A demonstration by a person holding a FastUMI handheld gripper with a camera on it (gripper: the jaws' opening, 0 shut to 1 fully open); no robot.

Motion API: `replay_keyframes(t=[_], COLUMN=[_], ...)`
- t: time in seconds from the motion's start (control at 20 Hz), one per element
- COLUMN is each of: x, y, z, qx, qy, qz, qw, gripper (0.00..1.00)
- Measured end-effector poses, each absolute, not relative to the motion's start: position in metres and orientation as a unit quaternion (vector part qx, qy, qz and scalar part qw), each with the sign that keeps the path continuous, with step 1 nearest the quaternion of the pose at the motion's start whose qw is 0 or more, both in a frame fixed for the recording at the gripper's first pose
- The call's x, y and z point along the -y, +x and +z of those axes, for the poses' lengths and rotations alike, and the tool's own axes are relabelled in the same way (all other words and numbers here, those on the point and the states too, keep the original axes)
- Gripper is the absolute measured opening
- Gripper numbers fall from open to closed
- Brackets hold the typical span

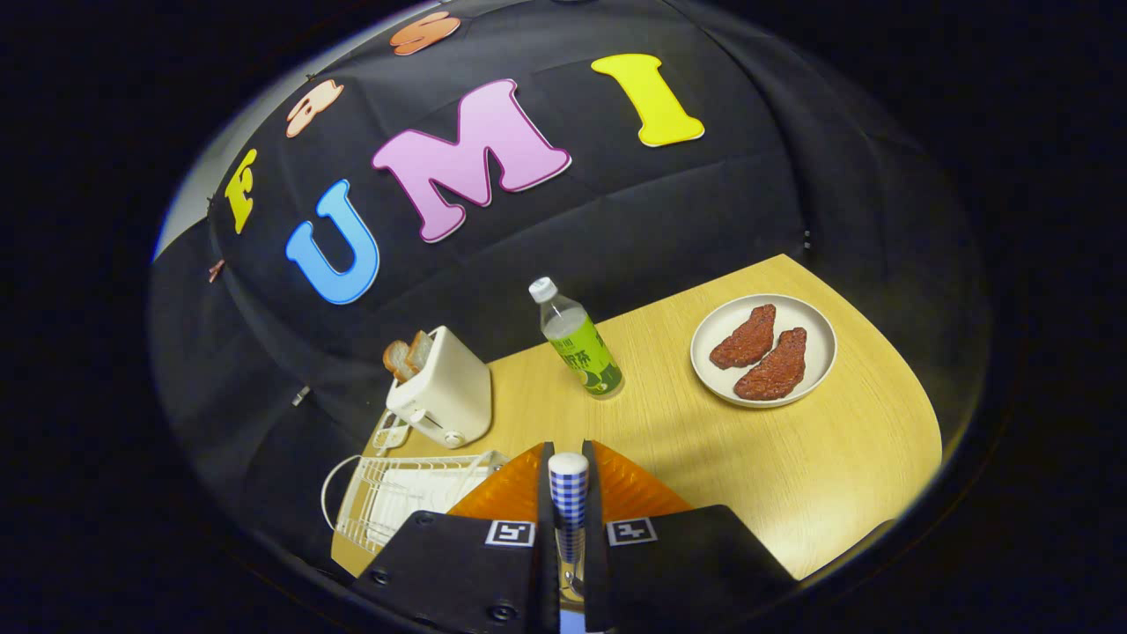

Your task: Take the plate from the dish rack, then take the spoon from the basket and place it into the plate.

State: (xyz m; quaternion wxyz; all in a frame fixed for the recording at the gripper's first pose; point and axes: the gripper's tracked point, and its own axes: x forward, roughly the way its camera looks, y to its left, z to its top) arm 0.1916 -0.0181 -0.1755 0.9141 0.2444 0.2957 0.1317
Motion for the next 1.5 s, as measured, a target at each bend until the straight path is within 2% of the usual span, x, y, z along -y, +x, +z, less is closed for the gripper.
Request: replay_keyframes(t=[0.2,0.4,0.7,1.05,1.5], x=[0.015,0.002,-0.019,-0.016,-0.052], y=[0.158,0.107,0.053,0.030,0.003], z=[-0.141,-0.136,-0.176,-0.221,-0.237], qx=[-0.278,-0.256,-0.260,-0.251,-0.254], qy=[0.228,0.181,0.146,0.096,0.050], qz=[0.150,0.160,0.128,0.078,0.099], qw=[0.921,0.936,0.946,0.960,0.961], gripper=[0.15,0.15,0.15,0.17,0.21])
